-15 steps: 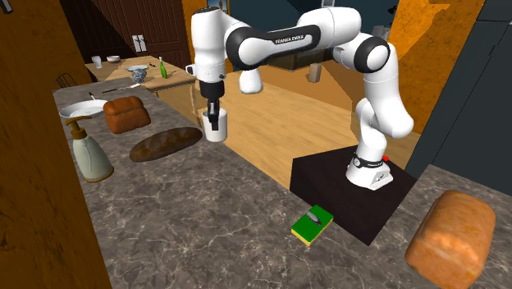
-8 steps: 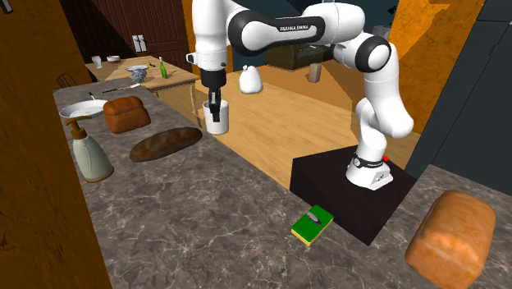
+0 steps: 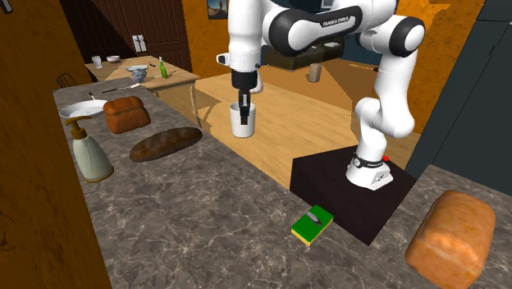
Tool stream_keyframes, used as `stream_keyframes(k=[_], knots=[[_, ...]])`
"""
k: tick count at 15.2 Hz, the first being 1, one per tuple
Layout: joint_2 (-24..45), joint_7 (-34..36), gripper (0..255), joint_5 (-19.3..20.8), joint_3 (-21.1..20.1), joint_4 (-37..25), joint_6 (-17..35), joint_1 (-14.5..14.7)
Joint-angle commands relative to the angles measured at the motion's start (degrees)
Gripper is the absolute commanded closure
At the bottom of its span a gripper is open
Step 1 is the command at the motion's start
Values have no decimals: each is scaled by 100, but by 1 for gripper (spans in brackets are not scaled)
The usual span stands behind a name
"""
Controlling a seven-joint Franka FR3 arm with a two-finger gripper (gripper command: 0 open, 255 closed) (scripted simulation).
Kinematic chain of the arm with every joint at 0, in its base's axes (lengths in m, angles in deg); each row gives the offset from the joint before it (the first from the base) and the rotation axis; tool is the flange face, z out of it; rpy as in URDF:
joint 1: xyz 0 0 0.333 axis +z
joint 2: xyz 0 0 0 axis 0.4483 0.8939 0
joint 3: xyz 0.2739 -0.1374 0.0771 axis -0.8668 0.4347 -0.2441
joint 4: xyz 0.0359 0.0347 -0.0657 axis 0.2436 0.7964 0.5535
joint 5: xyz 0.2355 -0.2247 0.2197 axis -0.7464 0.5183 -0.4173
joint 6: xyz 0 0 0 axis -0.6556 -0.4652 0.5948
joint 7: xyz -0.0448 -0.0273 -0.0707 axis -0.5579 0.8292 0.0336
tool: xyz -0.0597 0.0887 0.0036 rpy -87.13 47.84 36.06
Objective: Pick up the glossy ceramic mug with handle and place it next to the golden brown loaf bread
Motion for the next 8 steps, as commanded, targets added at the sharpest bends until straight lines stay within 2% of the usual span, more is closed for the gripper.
stream_keyframes(k=[1,8], knots=[[-411,153,255,4,-68,483,65,78],[-1728,696,255,-78,-368,1940,175,337]])
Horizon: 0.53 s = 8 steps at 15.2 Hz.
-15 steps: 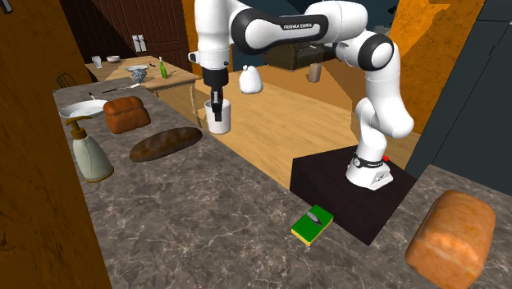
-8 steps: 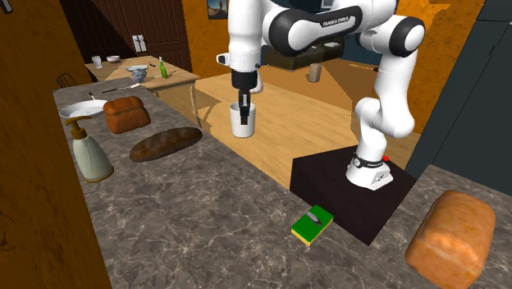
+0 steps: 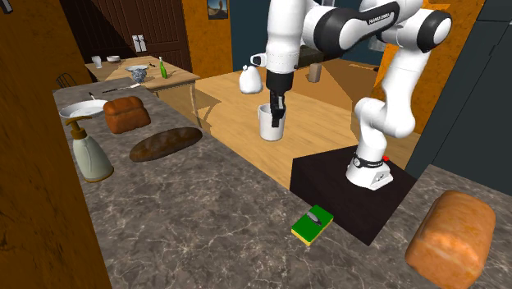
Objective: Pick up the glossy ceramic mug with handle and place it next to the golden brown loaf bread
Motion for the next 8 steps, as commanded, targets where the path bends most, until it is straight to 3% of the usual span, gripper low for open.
stream_keyframes(k=[1,8], knots=[[-392,200,255,-45,-119,407,6,92],[-1555,783,255,-305,-520,1431,-151,392]])
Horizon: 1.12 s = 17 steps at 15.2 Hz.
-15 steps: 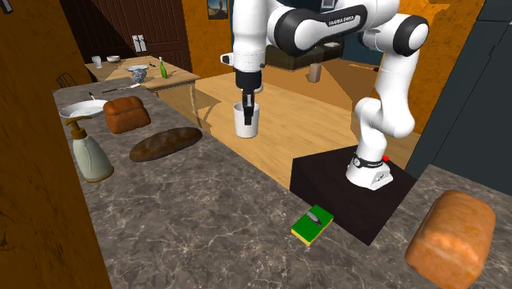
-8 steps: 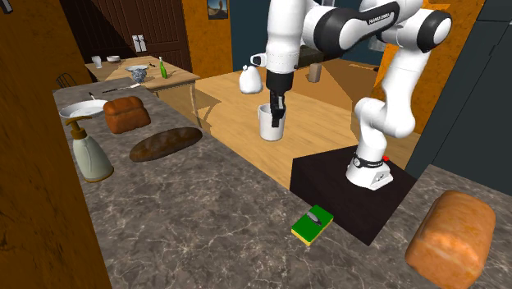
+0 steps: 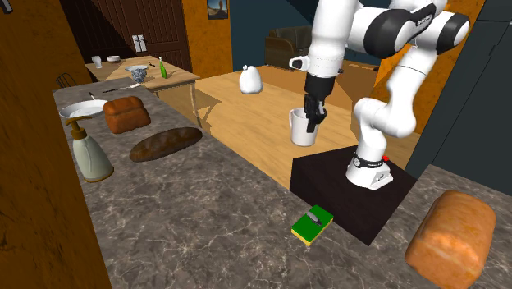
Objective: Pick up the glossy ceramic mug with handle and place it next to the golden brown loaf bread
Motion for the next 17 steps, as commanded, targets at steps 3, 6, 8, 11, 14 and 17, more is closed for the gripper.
stream_keyframes(k=[3,6,8,11,14,17], knots=[[-620,352,255,-202,-252,434,-189,196],[-1048,635,255,-389,-466,710,-338,361],[-1314,834,255,-527,-617,861,-448,480],[-1680,1148,255,-754,-859,1037,-624,666],[-2000,1483,255,-1001,-1120,1152,-806,858],[-2269,1837,255,-1266,-1398,1208,-986,1050]])
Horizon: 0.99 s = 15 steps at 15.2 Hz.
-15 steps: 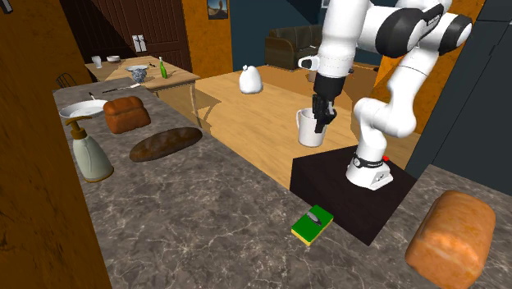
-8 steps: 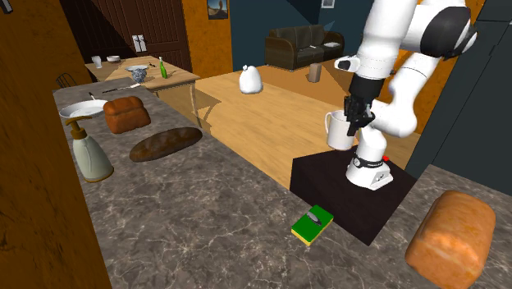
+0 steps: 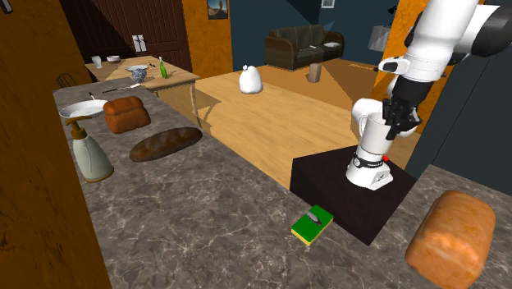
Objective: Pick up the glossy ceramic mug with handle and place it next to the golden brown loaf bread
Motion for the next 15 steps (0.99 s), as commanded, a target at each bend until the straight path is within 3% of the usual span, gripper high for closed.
stream_keyframes(k=[1,15], knots=[[-166,261,255,-198,-211,51,-88,131],[-598,2113,255,-1509,-1749,-540,-695,739]])
